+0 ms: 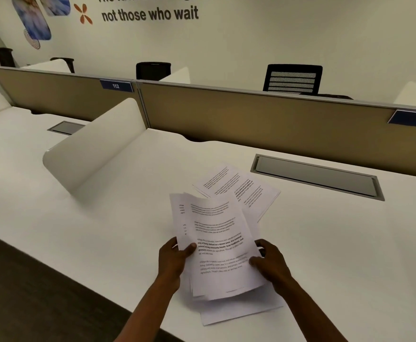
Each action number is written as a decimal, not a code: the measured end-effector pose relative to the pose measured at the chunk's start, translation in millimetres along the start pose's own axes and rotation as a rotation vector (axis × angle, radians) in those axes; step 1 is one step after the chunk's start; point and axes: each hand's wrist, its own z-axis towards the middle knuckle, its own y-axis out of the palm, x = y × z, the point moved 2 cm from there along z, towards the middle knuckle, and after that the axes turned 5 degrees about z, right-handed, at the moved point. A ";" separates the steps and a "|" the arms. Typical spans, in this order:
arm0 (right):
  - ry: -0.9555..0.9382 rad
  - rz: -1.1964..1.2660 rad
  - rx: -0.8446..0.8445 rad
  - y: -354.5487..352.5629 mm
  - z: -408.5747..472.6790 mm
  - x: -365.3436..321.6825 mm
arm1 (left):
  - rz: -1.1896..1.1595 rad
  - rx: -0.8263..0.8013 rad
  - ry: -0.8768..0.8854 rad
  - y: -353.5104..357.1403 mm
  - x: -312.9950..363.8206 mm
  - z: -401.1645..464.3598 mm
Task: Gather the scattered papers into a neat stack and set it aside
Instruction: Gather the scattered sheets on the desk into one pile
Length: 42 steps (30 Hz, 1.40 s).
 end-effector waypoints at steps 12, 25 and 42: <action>-0.020 -0.288 0.069 -36.1 -26.6 36.3 | 0.826 -0.071 0.184 32.3 -19.6 4.9; -0.156 -0.512 0.194 -22.1 -3.3 27.4 | 1.094 0.014 0.212 33.0 -29.9 11.9; -0.191 -0.698 0.153 17.8 66.4 -17.7 | 0.892 0.053 0.212 34.5 -10.9 35.8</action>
